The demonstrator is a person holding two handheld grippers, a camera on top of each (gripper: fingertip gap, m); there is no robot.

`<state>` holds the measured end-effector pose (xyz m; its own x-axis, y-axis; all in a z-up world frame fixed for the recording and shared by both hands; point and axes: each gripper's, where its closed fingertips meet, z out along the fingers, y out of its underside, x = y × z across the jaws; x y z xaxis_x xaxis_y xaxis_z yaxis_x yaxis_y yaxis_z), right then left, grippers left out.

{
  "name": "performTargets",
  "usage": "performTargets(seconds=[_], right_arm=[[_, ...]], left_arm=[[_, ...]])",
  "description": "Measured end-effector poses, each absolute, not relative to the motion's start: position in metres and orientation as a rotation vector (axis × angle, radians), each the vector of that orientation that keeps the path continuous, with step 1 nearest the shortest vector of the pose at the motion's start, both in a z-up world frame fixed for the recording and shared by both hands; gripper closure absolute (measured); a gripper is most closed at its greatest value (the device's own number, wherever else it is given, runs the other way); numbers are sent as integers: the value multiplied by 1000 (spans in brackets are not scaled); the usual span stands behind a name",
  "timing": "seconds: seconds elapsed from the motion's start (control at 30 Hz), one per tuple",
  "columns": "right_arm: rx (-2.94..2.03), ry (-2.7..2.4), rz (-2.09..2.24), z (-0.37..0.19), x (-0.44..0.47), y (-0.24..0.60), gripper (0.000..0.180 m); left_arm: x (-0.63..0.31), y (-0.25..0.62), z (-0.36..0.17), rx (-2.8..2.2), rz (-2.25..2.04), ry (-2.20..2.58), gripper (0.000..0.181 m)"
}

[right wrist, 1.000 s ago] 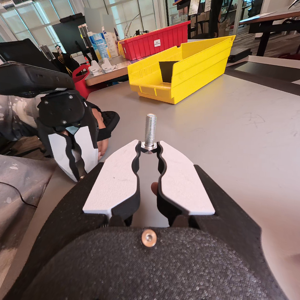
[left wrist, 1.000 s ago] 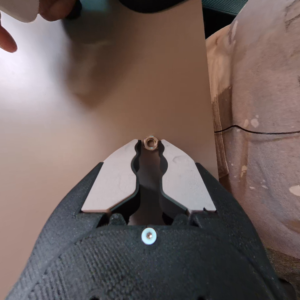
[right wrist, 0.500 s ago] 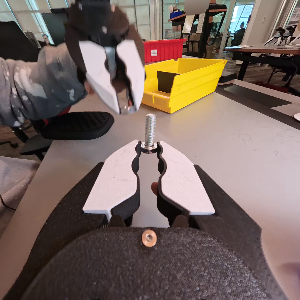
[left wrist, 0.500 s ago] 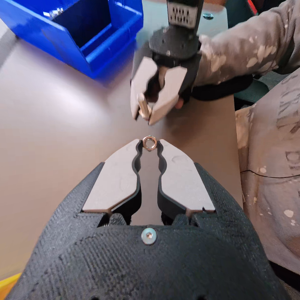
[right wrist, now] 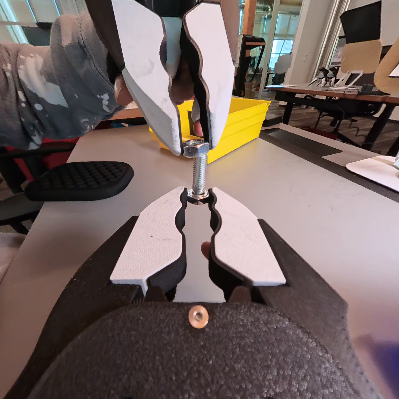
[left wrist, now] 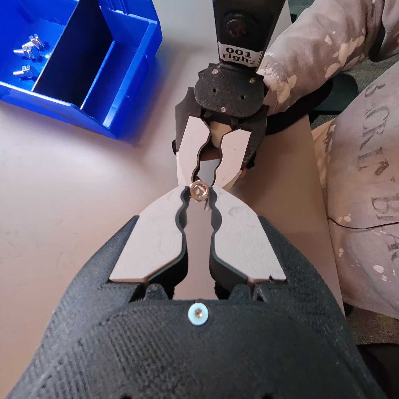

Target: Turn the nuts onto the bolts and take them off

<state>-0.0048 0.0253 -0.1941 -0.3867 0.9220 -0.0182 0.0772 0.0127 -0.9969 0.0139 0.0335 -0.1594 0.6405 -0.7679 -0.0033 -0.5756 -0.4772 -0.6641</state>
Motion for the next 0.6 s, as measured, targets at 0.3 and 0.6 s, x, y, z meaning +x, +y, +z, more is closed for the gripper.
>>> performTargets(seconds=[0.3, 0.6], right_arm=[[-1033, -1567, 1423, -195, -5, 23, 161], [-1025, -1565, 1413, -195, -5, 23, 161]], left_arm=[[12, 32, -163, -2246, -387, 1058, 162], [13, 31, -163, -2257, -396, 1073, 162]])
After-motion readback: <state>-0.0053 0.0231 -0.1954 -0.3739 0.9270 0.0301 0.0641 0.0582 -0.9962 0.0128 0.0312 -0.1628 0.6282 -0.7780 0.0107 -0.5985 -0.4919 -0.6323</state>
